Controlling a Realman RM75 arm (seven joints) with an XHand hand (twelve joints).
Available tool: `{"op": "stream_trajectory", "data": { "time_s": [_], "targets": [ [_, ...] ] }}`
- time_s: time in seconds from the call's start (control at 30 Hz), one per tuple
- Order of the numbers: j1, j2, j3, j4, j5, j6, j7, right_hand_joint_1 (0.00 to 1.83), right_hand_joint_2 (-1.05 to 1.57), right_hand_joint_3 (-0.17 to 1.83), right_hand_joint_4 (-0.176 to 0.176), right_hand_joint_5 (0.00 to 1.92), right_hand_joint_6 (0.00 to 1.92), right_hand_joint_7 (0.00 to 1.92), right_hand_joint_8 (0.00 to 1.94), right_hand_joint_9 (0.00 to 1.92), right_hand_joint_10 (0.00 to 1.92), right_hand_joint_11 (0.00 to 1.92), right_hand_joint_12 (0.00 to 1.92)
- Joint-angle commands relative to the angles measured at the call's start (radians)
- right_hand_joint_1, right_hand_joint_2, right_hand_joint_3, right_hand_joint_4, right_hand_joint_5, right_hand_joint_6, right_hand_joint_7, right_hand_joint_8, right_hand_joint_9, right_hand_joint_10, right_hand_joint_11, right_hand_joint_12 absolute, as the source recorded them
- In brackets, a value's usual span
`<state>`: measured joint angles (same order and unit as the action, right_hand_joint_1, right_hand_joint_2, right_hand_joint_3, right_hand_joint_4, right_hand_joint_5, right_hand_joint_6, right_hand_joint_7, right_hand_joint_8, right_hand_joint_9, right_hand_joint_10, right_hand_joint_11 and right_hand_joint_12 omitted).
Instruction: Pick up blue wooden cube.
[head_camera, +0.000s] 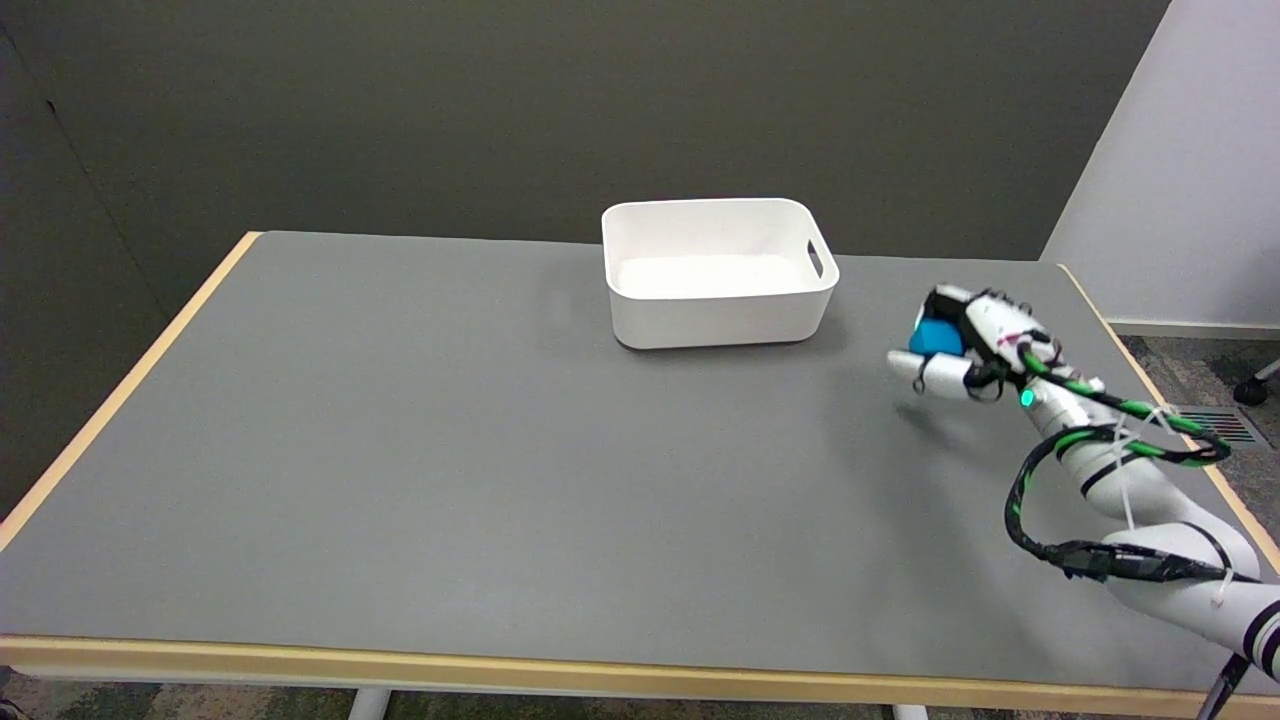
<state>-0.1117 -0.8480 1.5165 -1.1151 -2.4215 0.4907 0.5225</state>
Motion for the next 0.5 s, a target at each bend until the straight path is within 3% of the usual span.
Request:
{"op": "stream_trajectory", "data": {
  "time_s": [0.03,0.2,0.3,0.5],
  "targets": [
    [0.123,0.025,0.083,-0.245,-0.009,0.296,0.261,1.12,1.22,0.31,-0.176,0.53,1.69,0.58,1.72,0.80,1.91,0.39,1.92],
    [0.331,0.026,-0.082,-0.199,-0.049,0.301,0.284,1.13,1.21,0.32,-0.176,0.54,1.67,0.59,1.70,0.82,1.90,0.40,1.92],
    [0.481,0.030,-0.256,-0.118,-0.069,0.276,0.275,1.13,1.20,0.33,-0.176,0.54,1.67,0.60,1.69,0.83,1.90,0.41,1.92],
    [0.850,-0.076,-0.686,0.248,-0.067,0.199,0.273,1.13,1.22,0.29,-0.176,0.54,1.67,0.59,1.69,0.82,1.89,0.25,1.92]
  ]
}}
